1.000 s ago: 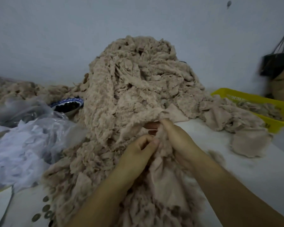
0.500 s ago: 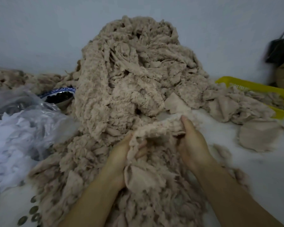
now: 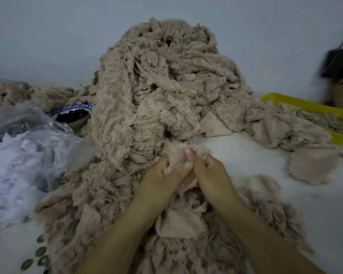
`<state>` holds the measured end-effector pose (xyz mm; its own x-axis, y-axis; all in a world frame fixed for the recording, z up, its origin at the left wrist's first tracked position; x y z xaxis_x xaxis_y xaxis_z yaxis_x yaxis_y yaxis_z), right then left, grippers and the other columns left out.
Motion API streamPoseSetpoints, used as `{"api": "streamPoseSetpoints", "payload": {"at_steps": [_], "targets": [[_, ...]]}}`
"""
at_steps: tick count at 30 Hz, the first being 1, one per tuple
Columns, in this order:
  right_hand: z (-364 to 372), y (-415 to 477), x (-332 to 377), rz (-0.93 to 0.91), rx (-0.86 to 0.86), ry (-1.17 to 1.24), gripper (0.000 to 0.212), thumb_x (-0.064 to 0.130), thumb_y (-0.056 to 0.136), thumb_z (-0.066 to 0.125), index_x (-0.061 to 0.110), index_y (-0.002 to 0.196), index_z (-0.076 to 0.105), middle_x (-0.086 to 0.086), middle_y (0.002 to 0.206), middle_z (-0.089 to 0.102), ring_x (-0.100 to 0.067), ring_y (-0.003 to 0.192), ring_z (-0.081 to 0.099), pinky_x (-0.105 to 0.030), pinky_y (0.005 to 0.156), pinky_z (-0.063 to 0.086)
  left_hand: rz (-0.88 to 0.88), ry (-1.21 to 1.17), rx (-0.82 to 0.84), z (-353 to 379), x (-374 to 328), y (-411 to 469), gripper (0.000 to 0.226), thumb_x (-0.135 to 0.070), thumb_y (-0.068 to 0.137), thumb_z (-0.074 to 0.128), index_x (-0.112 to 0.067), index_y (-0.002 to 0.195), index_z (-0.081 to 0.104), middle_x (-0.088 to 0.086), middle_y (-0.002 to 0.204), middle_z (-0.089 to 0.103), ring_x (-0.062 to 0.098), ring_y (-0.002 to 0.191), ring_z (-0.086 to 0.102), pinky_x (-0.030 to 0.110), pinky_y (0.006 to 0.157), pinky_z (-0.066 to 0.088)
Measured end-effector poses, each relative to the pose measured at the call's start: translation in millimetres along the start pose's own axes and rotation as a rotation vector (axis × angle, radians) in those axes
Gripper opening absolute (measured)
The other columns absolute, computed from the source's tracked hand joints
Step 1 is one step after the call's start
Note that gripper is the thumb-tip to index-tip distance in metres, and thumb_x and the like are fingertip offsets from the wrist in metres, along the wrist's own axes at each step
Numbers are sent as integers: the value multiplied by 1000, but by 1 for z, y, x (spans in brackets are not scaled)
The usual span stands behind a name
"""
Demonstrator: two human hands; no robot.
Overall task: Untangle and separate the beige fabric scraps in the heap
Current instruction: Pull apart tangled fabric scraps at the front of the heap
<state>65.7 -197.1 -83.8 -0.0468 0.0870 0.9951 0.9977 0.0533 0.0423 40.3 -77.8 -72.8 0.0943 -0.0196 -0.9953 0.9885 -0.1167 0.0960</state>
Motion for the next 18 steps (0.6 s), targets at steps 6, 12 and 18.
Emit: {"api": "streamPoseSetpoints", "payload": {"at_steps": [6, 12, 18], "targets": [[-22, 14, -5, 25, -99, 253, 52, 54, 102, 34, 29, 93, 79, 4, 76, 72, -10, 71, 68, -31, 68, 54, -32, -83, -1, 0, 0, -5, 24, -49, 87, 59, -41, 99, 78, -7, 104, 77, 10, 98, 73, 17, 74, 56], [-65, 25, -14, 43, -252, 545, 51, 43, 107, 32, 13, 93, 71, 4, 57, 29, -9, 45, 24, -21, 43, 27, -191, -639, -171, -26, 11, 3, 61, -49, 76, 63, -8, 120, 70, 17, 116, 72, 27, 103, 72, 31, 70, 61], [-17, 11, 6, -139, -6, 108, 37, 73, 86, 46, 52, 110, 64, 8, 72, 64, -7, 57, 53, -31, 66, 45, -132, -374, -168, -26, 10, 1, 44, -52, 83, 62, -20, 108, 77, 11, 111, 75, 24, 104, 72, 37, 87, 57]]}}
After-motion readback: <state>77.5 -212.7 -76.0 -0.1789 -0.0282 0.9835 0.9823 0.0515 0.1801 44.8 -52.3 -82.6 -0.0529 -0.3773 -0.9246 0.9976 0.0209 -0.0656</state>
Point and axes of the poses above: each hand's wrist, its own y-axis towards the middle knuckle, its own z-axis out of the palm, x = y × z, the point moved 9 cm from there along y, towards the middle knuckle
